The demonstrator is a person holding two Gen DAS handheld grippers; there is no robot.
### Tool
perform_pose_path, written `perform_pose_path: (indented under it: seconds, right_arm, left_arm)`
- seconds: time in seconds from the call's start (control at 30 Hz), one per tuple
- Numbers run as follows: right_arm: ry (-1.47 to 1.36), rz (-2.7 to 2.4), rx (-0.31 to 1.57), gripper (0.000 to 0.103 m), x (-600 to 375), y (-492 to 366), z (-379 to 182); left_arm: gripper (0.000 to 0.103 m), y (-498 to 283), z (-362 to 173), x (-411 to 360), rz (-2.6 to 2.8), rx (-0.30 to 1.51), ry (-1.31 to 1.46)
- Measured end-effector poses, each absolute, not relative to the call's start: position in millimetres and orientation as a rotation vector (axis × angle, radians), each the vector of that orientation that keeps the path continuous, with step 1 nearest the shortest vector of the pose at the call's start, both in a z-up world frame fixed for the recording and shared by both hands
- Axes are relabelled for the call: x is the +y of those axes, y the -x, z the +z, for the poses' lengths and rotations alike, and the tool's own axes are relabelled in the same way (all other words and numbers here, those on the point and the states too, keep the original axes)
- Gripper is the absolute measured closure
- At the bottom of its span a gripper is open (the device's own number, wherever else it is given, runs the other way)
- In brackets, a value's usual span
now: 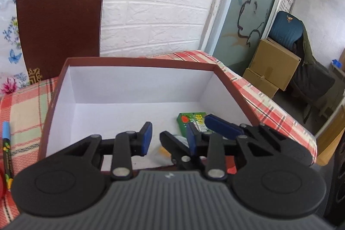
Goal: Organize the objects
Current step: 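Carry the snack packet over the brown box and release it inside, then reach the right gripper to the black tape roll and grasp its rim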
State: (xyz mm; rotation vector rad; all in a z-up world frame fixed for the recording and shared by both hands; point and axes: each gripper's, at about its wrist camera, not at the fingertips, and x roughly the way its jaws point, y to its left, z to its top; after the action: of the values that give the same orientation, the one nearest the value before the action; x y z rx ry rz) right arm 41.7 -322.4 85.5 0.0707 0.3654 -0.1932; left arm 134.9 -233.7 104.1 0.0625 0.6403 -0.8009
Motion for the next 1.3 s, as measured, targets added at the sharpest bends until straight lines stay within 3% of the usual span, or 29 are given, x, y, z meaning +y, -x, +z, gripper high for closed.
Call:
perform_pose_path:
  seconds: [0.27,0.67,0.93,1.13,1.2,1.3]
  right_arm:
    - [-0.054,-0.122,0.267,0.042,-288.5,-7.6,89.6]
    - [-0.020,0.240,0.580,0.048,-164.5,-33.1,42.3]
    - [0.121,0.385,0.598,0.052,-95.9,-70.8,43.9]
    - [0.208,0.434,0.660,0.042,-62.0,-107.3,28.2]
    - [0.212,0.439,0.658,0.025,-55.9,-120.0,24.3]
    - [0.206,0.478,0.660,0.028,-50.5,-130.8,20.8]
  left_arm:
    - [0.062,-111.0,117.4,-161.9,-0.721,0.577,0.003]
    - [0.062,-105.8,59.5,-1.1,-0.343,0.732,0.075]
    - [0.063,-136.2,58.7,59.1,-0.254,0.752,0.210]
    - [0.063,-169.5,32.7,59.1,-0.263,0.818,0.173]
    - [0.063,-174.3,26.7,58.9,-0.263,0.823,0.173]
    - [0.069,-173.3,27.1,56.6,-0.250,0.813,0.161]
